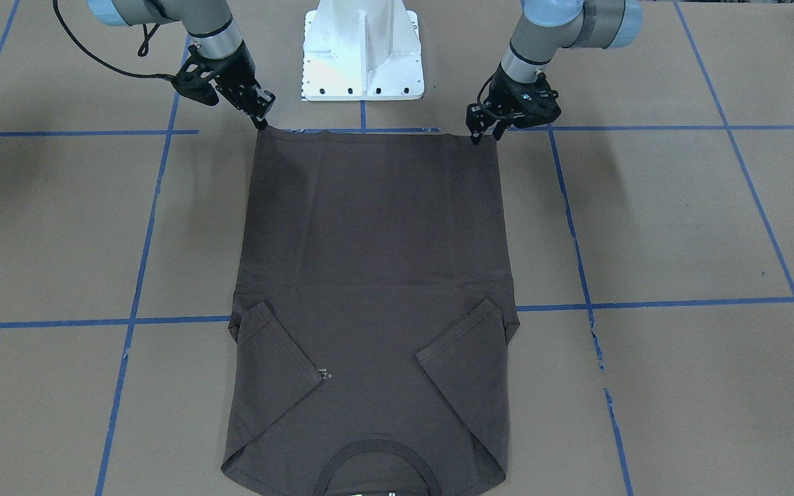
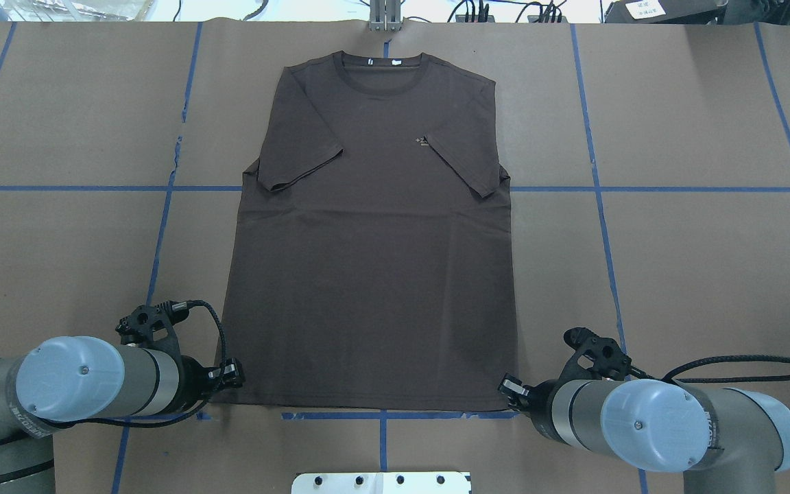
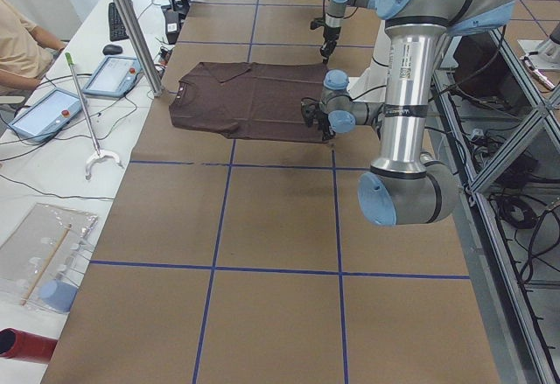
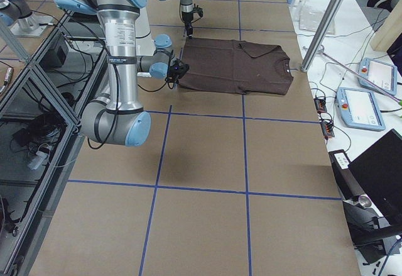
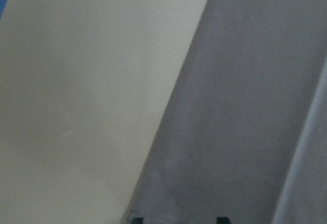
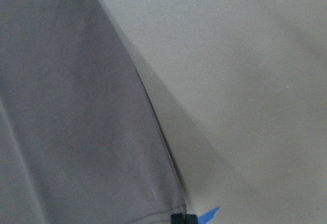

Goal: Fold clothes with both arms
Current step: 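Grasp both hem corners with the left and right grippers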

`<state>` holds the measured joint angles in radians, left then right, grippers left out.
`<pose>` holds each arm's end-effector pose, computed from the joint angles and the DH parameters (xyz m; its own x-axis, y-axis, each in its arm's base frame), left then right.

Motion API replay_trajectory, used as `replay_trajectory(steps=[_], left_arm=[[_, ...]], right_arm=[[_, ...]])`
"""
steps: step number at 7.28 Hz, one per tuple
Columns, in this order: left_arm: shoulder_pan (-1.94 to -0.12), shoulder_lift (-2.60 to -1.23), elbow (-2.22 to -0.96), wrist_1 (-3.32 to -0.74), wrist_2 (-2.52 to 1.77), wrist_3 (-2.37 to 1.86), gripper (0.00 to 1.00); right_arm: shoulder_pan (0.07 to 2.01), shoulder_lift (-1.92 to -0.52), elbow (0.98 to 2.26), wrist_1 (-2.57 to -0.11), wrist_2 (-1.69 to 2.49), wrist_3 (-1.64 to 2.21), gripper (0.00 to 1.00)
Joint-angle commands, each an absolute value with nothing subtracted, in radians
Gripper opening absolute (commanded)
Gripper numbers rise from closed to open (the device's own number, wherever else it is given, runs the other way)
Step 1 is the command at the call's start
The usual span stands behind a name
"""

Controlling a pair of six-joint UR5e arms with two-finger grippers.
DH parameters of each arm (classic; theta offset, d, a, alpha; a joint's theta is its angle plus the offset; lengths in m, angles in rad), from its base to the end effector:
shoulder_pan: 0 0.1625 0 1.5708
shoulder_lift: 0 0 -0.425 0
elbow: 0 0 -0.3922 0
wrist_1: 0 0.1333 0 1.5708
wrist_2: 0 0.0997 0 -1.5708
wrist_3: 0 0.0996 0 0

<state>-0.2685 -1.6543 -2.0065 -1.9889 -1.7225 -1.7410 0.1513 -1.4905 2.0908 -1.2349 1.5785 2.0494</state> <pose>0.4645 -0.2505 0.3693 0.5380 -0.3217 -0.7792 0.2394 0.9446 -0.2247 -0.4714 -0.2059 0.3433 0.4536 0.5350 0.7127 -0.3983 0.8372 -0.3749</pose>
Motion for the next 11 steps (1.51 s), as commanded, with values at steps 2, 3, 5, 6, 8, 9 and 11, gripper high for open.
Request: replay_trajectory(steps=[2,3,5,6,8,9,11], left_arm=[[-0.268,-1.654,-1.993,-1.982,-1.726,-1.741,0.58],[-0.268,-1.654,-1.993,-1.973,-1.727,-1.741,0.58],[-0.268,-1.654,-1.994,-1.971,-1.73,-1.741,0.59],[-0.268,-1.654,-1.993,-1.971,-1.73,-1.741,0.59],[-0.267,-1.652,-1.993,-1.97,-1.73,-1.743,0.57],[-0.265,-1.648,-1.994,-1.97,-1.73,-1.743,0.5],[-0.265,-1.647,-1.993,-1.97,-1.73,-1.756,0.31]], right_arm=[[0.153,-1.493,2.092,-1.235,1.578,2.049,0.0],[0.155,-1.493,2.092,-1.235,1.58,2.049,0.0],[0.164,-1.49,2.094,-1.235,1.582,2.046,0.0],[0.175,-1.489,2.097,-1.233,1.585,2.046,0.0],[0.179,-1.489,2.097,-1.233,1.588,2.045,0.0],[0.179,-1.489,2.097,-1.233,1.588,2.045,0.0],[0.179,-1.489,2.097,-1.233,1.588,2.045,0.0]])
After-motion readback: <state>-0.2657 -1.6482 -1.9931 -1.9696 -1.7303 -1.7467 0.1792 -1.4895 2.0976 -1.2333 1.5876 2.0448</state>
